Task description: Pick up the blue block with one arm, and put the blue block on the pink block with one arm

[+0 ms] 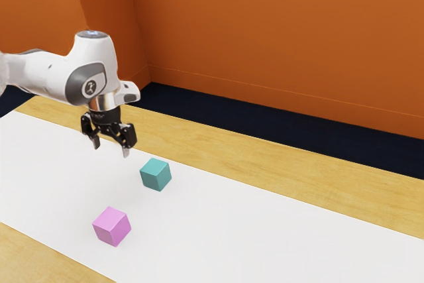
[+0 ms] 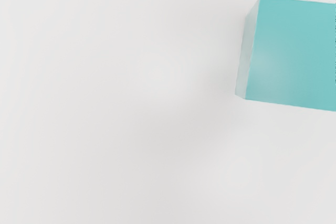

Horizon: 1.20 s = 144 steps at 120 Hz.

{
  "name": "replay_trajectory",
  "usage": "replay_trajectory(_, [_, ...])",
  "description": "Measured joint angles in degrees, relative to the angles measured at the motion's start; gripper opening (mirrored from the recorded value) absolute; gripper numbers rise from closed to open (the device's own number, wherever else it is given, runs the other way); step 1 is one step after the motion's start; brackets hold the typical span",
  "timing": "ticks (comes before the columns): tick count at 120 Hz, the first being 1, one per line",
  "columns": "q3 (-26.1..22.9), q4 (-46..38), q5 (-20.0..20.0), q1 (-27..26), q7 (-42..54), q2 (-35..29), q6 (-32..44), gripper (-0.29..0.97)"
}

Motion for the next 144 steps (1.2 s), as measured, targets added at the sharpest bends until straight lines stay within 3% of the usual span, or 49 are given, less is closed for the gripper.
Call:
replay_trajectory(38, [0.0,2.8,-3.7,-2.6,1.5,6.4,3.5,0.68])
replay_trajectory(81, [-0.2,8.8,-4.7,-3.6,2.4,14.8,4.8,0.68])
replay_trajectory(144, [0.1,10.8,-7.3,-4.6,2.9,21.6,7.0,0.68])
